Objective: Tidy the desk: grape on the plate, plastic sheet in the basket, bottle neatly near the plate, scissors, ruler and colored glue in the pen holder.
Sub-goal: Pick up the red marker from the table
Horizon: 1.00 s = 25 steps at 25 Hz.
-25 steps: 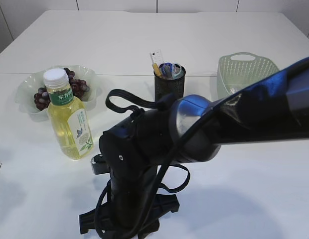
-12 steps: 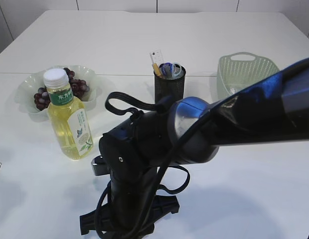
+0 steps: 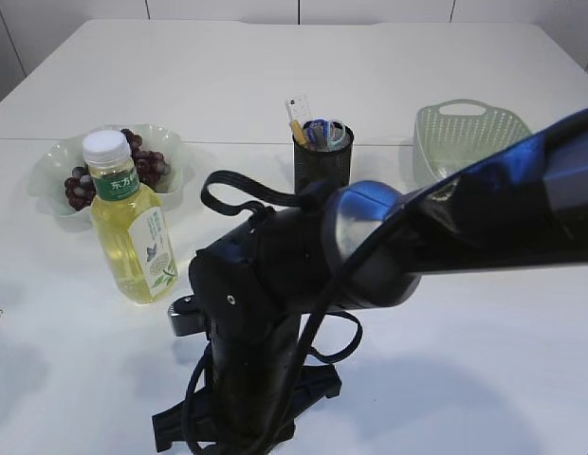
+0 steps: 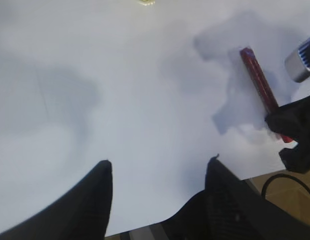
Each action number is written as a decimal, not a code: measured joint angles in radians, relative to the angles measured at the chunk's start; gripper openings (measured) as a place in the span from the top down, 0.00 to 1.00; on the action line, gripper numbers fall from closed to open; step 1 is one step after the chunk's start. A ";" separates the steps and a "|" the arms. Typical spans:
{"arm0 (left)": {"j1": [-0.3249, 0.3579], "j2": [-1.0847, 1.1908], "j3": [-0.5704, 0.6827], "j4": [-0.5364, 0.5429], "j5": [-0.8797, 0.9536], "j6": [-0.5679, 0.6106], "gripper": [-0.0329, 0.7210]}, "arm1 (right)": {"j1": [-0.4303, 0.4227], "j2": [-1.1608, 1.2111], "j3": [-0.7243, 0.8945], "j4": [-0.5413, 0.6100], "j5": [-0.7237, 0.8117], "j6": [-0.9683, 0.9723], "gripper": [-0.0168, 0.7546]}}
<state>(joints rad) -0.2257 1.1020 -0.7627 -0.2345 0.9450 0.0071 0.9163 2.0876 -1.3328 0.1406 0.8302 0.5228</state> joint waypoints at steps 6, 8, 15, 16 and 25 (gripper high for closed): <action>0.000 0.000 0.000 0.000 -0.019 0.000 0.38 | -0.016 -0.067 0.000 0.029 0.072 -0.168 0.80; 0.000 0.000 0.000 0.000 -0.021 0.000 0.38 | -0.031 -0.099 0.000 0.041 0.093 -0.217 0.80; 0.000 0.000 0.000 0.000 -0.024 0.000 0.38 | -0.142 -0.216 0.000 0.097 0.215 -0.419 0.80; 0.000 0.000 0.000 0.000 -0.024 0.000 0.38 | -0.164 -0.232 0.000 0.108 0.225 -0.444 0.80; 0.000 0.000 0.000 -0.002 -0.024 0.000 0.38 | -0.354 -0.415 0.000 0.291 0.317 -0.833 0.80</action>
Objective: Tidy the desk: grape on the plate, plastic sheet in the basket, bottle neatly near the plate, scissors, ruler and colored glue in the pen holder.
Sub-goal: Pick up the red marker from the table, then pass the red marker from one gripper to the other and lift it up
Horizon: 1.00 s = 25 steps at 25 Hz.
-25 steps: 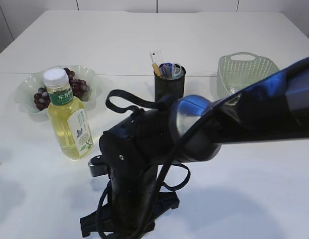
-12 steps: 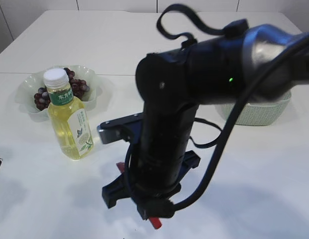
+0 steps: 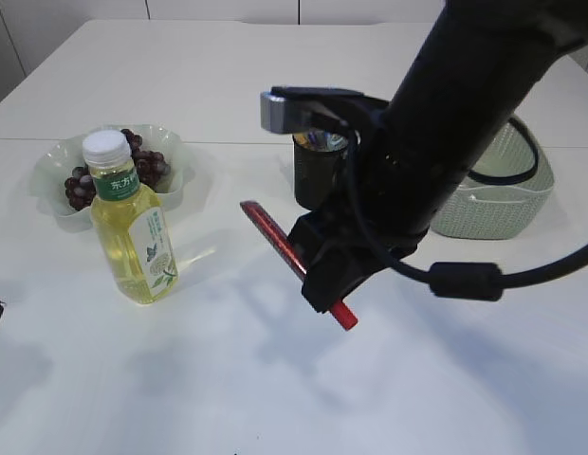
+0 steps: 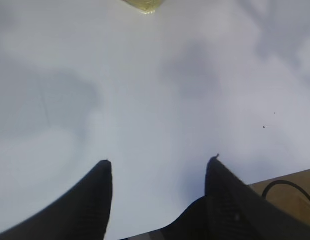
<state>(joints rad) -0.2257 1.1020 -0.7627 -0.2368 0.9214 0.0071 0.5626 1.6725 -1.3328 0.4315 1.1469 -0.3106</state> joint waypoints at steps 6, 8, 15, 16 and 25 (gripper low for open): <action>0.000 0.000 0.000 -0.020 0.008 0.000 0.38 | -0.093 -0.080 0.002 0.127 0.057 -0.236 0.80; 0.000 0.000 0.000 -0.021 0.010 0.000 0.38 | -0.131 -0.085 0.002 0.198 0.067 -0.322 0.80; 0.000 0.000 0.000 -0.030 0.013 0.000 0.38 | -0.186 -0.085 0.004 0.375 0.067 -0.519 0.80; 0.000 0.000 0.000 -0.030 0.013 0.000 0.38 | -0.186 -0.085 0.004 0.378 0.067 -0.526 0.80; 0.000 0.000 0.000 0.025 -0.059 0.015 0.38 | -0.186 -0.085 0.004 0.362 0.067 -0.532 0.80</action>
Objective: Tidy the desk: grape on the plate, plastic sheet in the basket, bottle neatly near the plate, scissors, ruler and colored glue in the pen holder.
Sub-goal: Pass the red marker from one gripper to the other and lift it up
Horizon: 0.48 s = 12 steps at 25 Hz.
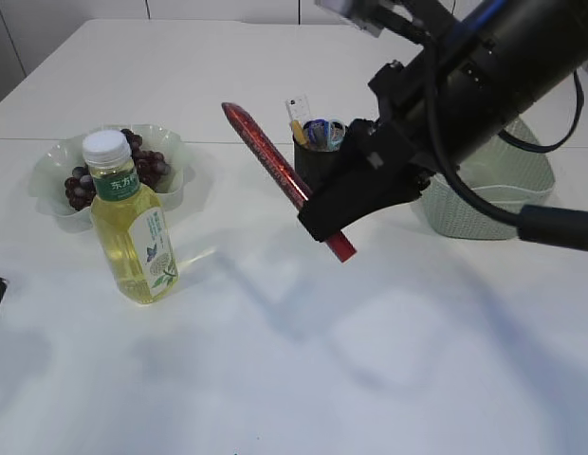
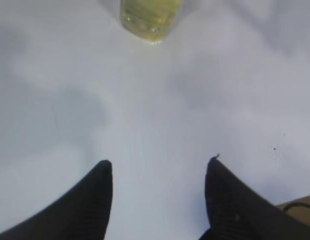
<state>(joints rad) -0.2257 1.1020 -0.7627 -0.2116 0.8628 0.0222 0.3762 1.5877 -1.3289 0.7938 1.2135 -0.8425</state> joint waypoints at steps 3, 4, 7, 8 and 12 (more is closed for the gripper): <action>0.000 0.000 0.000 0.000 -0.043 0.043 0.38 | 0.000 0.000 0.000 -0.096 0.002 0.044 0.80; 0.000 0.000 0.000 0.000 -0.048 0.059 0.38 | 0.000 0.000 -0.007 -0.124 0.002 0.063 0.80; 0.000 0.000 0.000 0.000 -0.052 0.105 0.38 | 0.000 0.000 -0.040 -0.175 0.004 0.090 0.80; 0.000 0.000 0.000 0.000 -0.052 0.115 0.38 | 0.000 0.000 -0.058 -0.177 0.004 0.095 0.80; 0.000 0.000 0.000 0.002 -0.058 0.137 0.38 | 0.000 0.000 -0.140 -0.188 0.006 0.108 0.80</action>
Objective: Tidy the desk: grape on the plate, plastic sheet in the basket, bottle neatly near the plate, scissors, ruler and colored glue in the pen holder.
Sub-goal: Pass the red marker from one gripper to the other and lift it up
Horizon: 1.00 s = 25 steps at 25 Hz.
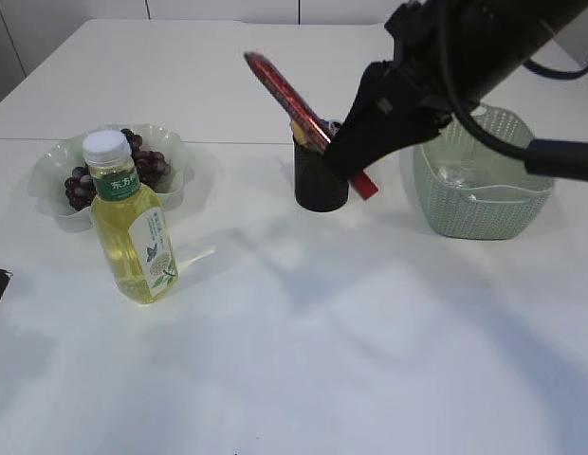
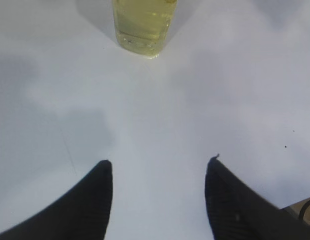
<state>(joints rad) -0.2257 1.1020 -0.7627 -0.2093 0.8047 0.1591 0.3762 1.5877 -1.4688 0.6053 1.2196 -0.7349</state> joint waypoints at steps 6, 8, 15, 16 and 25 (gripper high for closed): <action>0.000 0.000 0.000 0.000 0.000 0.005 0.38 | 0.000 0.000 -0.094 -0.080 0.004 0.019 0.80; 0.000 0.000 0.000 0.000 0.000 0.006 0.38 | 0.000 0.000 -0.104 -0.106 0.007 0.031 0.80; -0.017 0.000 0.000 -0.026 0.013 0.184 0.38 | 0.004 0.000 -0.106 -0.128 0.016 0.054 0.80; -0.034 0.000 0.000 -0.028 0.011 0.209 0.38 | 0.004 0.000 -0.106 -0.128 0.016 0.054 0.80; -0.249 0.000 0.000 -0.001 -0.229 0.486 0.38 | 0.006 0.000 -0.106 -0.128 0.018 0.056 0.81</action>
<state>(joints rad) -0.4752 1.1020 -0.7627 -0.2103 0.5762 0.6447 0.3818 1.5877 -1.5744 0.4774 1.2378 -0.6790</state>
